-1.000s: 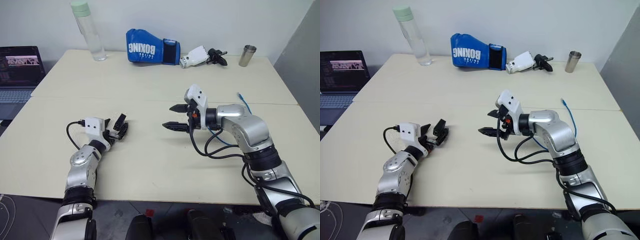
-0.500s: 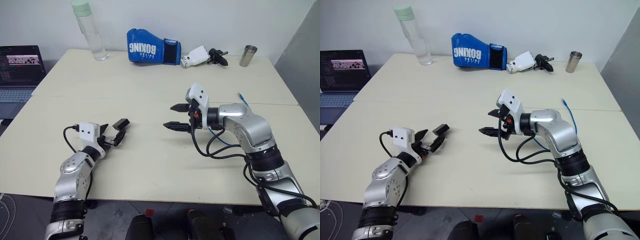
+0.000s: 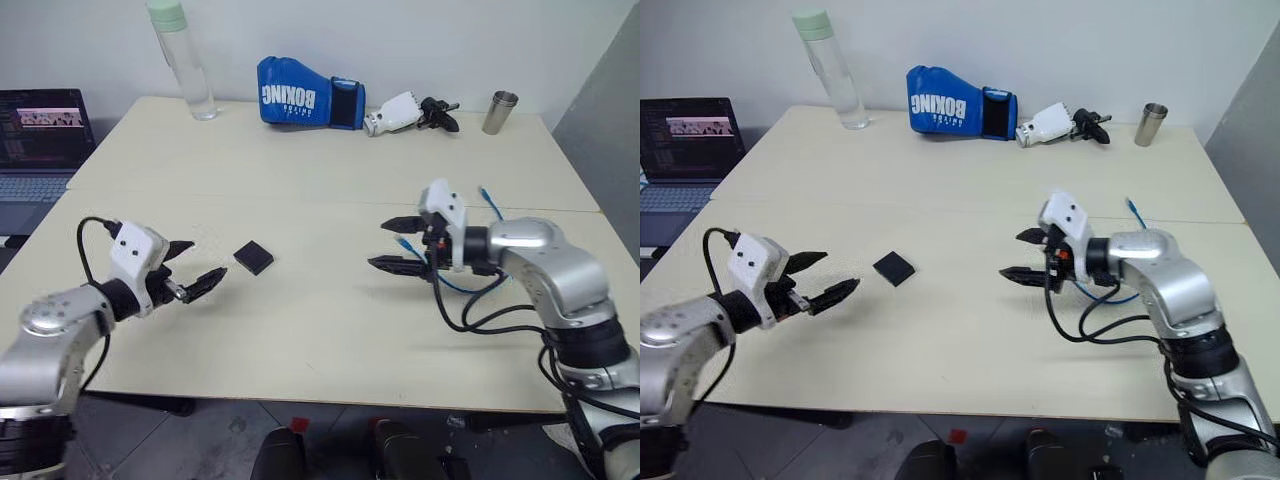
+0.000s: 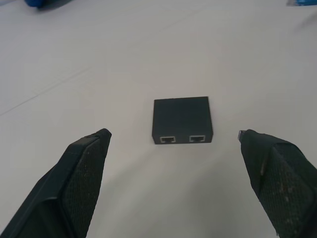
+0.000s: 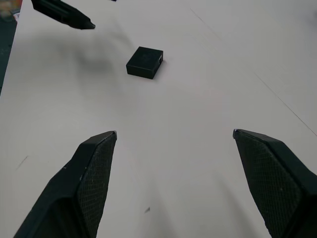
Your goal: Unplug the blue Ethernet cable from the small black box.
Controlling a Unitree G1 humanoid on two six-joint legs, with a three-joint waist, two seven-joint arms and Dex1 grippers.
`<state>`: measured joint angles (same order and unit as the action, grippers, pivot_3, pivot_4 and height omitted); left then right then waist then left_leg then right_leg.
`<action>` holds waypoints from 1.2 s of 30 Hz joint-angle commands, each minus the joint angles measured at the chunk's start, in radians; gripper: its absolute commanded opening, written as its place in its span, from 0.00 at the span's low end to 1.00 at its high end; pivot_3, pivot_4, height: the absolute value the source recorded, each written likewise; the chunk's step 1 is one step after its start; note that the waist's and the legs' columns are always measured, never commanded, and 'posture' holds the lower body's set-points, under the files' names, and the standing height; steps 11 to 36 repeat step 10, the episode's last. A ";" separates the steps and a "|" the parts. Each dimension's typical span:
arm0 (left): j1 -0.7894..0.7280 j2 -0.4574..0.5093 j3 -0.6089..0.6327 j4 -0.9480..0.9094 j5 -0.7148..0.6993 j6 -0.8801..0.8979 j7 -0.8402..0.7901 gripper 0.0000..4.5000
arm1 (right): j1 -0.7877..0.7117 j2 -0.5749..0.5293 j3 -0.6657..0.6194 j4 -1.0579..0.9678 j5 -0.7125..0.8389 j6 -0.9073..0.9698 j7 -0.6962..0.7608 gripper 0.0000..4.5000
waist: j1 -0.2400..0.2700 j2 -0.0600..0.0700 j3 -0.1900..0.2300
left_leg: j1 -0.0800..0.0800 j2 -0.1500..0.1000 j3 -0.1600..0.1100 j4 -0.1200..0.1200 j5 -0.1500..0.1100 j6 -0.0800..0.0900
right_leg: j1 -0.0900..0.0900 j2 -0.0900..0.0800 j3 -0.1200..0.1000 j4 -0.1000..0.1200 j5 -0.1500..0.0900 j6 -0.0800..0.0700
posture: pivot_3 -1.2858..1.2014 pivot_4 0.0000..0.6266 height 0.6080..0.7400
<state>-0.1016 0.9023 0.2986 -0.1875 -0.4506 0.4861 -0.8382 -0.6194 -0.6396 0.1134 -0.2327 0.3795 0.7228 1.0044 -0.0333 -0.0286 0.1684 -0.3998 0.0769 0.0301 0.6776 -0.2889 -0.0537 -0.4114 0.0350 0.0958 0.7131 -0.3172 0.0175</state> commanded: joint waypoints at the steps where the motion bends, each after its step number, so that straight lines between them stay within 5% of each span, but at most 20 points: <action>1: -0.036 0.093 0.046 -0.038 -0.051 0.049 -0.091 0.98 | 0.054 -0.123 -0.107 -0.051 0.064 -0.018 0.093 0.89 | 0.002 -0.001 0.003 | 0.000 0.000 0.000 0.000 0.000 0.000 | 0.000 0.001 0.000 0.000 0.000 0.000 | 0.52 0.24 1.00; 8: -0.093 0.136 0.066 -0.002 -0.089 0.087 -0.150 0.98 | 0.110 -0.250 -0.168 -0.050 0.122 -0.012 0.154 0.89 | -0.004 0.000 0.005 | 0.000 0.001 0.000 0.000 0.000 0.000 | 0.000 0.002 0.000 -0.001 0.000 0.000 | 0.52 0.24 1.00; 36: -0.097 0.143 0.059 0.002 -0.084 0.076 -0.174 0.98 | 0.109 -0.256 -0.170 -0.045 0.124 -0.014 0.148 0.89 | -0.006 0.000 0.005 | 0.000 0.001 0.000 0.000 0.000 0.000 | 0.000 0.003 0.001 0.000 0.000 0.000 | 0.52 0.24 1.00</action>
